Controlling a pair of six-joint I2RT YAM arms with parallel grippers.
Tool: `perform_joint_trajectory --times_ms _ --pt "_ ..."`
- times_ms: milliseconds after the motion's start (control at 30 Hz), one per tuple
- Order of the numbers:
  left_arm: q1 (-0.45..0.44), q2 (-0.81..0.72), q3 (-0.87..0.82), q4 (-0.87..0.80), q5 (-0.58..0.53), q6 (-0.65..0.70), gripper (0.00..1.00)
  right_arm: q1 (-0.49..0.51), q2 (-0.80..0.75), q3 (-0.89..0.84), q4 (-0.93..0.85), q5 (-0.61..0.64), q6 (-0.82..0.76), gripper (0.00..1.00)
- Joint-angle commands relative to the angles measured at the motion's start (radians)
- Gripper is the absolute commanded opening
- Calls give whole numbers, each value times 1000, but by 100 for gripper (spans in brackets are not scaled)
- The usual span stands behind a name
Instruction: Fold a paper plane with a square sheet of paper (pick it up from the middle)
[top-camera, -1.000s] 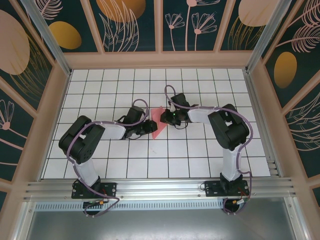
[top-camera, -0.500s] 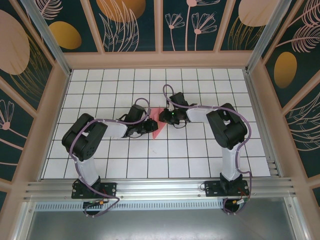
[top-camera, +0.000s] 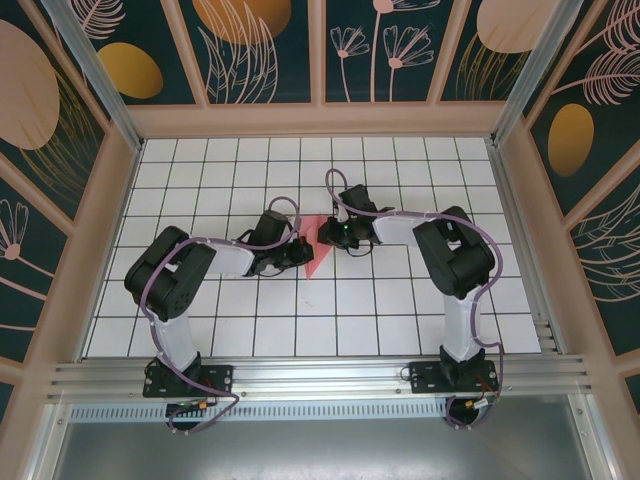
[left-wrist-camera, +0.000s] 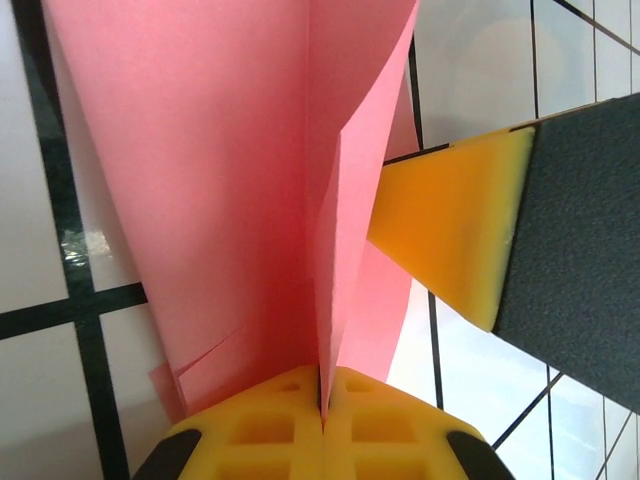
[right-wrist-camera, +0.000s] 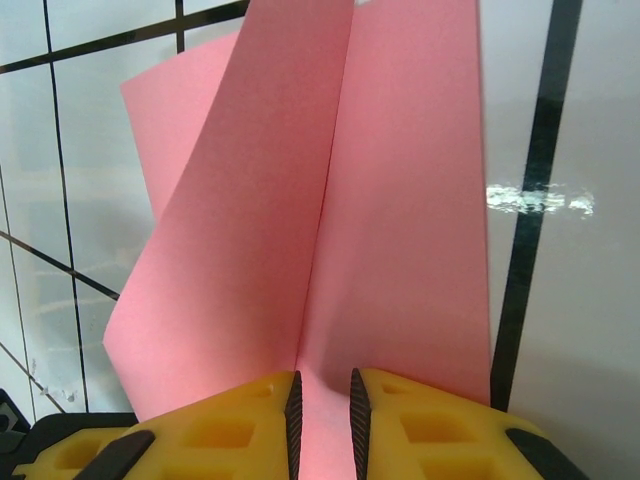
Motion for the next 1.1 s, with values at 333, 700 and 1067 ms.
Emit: perform_joint_trajectory --times_ms 333,700,1067 --pt "16 -1 -79 211 143 -90 0 -9 -121 -89 80 -58 -27 25" --pt "22 28 -127 276 143 -150 0 -2 -52 -69 95 -117 -34 27" --pt "26 46 -126 268 139 -166 0 4 -27 -60 130 -184 -39 23"
